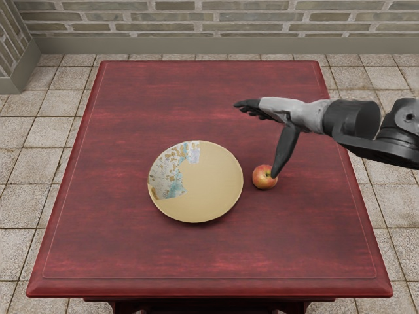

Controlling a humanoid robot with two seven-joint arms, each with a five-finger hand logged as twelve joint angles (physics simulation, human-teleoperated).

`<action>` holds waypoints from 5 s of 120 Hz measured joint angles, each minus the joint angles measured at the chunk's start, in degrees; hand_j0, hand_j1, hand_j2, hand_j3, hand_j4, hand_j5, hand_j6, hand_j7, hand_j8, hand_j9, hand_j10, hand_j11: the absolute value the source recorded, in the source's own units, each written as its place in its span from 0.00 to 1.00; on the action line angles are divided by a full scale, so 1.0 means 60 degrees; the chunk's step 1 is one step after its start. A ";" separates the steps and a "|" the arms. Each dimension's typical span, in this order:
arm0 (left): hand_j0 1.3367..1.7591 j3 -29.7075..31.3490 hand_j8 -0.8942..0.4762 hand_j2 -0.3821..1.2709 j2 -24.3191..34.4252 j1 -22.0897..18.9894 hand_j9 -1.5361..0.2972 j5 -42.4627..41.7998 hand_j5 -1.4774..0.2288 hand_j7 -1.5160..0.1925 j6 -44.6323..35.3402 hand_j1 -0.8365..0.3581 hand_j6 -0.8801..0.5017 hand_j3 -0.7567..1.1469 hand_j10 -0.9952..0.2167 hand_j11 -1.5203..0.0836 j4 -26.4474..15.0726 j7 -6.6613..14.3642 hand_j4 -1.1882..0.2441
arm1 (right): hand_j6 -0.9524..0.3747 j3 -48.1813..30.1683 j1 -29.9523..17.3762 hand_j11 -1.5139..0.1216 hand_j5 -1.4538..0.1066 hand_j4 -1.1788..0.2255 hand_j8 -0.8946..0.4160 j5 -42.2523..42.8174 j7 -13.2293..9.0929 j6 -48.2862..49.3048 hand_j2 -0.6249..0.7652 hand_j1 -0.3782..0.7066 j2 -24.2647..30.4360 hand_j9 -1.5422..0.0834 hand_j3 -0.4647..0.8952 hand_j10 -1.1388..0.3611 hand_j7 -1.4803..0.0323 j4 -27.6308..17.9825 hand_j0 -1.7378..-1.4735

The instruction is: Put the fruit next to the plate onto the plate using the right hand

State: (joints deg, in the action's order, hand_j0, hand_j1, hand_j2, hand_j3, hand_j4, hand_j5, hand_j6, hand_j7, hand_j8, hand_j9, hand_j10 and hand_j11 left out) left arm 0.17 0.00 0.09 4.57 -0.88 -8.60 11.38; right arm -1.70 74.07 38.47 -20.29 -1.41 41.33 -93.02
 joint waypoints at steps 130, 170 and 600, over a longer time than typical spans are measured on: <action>0.76 0.0005 0.47 0.26 0.0000 0.0000 0.67 -0.0003 0.68 0.70 0.0000 0.75 0.46 0.40 0.62 0.75 0.0000 0.0002 0.66 | 0.57 0.3911 -0.0191 0.82 0.76 0.70 0.54 0.0589 -0.0607 -0.5546 0.47 0.23 -0.2100 0.83 0.35 0.67 0.81 -0.0327 0.32; 0.76 0.0003 0.47 0.26 0.0000 0.0000 0.67 -0.0001 0.68 0.70 0.0000 0.75 0.46 0.40 0.62 0.75 0.0002 0.0000 0.66 | 0.48 0.3788 -0.0051 0.75 0.67 0.62 0.46 0.0459 -0.0808 -0.5572 0.41 0.37 -0.1873 0.73 0.34 0.57 0.71 -0.0311 0.30; 0.76 -0.0001 0.47 0.26 0.0000 0.0000 0.67 0.0001 0.68 0.70 0.0000 0.75 0.46 0.40 0.62 0.75 0.0000 -0.0004 0.66 | 0.69 -0.5062 -0.3675 0.90 0.90 0.81 0.66 -0.7853 -0.1669 0.6074 0.44 0.07 0.2522 0.92 0.34 0.74 0.95 0.2110 0.30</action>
State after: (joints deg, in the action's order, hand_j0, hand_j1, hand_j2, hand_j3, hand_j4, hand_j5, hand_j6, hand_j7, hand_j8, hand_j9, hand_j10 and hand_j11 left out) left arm 0.16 0.00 0.09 4.58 -0.88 -8.60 11.36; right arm -32.07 52.02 -8.65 -30.31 35.03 56.46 -80.36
